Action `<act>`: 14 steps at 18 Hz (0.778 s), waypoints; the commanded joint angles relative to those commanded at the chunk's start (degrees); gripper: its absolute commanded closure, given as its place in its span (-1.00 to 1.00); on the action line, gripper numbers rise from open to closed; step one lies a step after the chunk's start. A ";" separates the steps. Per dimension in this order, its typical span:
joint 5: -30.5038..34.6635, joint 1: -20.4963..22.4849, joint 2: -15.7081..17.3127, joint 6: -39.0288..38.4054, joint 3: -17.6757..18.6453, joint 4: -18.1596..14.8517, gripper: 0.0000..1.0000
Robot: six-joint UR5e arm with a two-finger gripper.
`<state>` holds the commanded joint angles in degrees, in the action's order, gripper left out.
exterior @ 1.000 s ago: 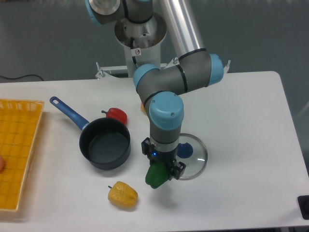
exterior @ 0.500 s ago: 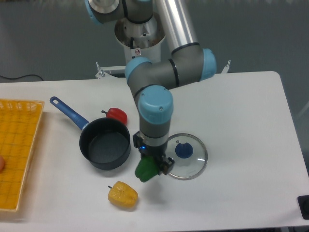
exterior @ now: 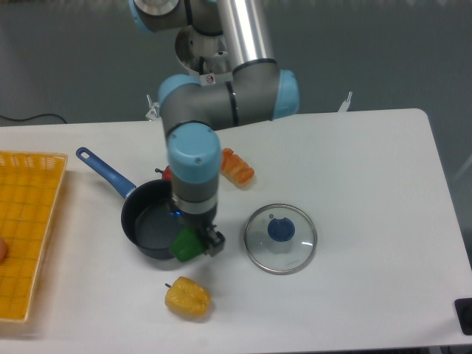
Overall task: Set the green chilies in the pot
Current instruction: 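Carry the green chili toward the black saucepan and over its rim, then lower the green chili into the saucepan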
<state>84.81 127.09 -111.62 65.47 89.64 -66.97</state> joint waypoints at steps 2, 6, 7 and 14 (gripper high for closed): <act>0.00 -0.44 0.79 1.75 0.79 0.00 -0.12; 4.29 -2.20 1.14 4.83 3.07 0.00 -0.12; 5.44 -2.90 1.06 5.01 3.60 0.09 -0.13; 6.42 -4.83 0.79 4.75 5.10 0.52 -0.13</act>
<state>91.23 122.26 -110.83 70.22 94.74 -66.45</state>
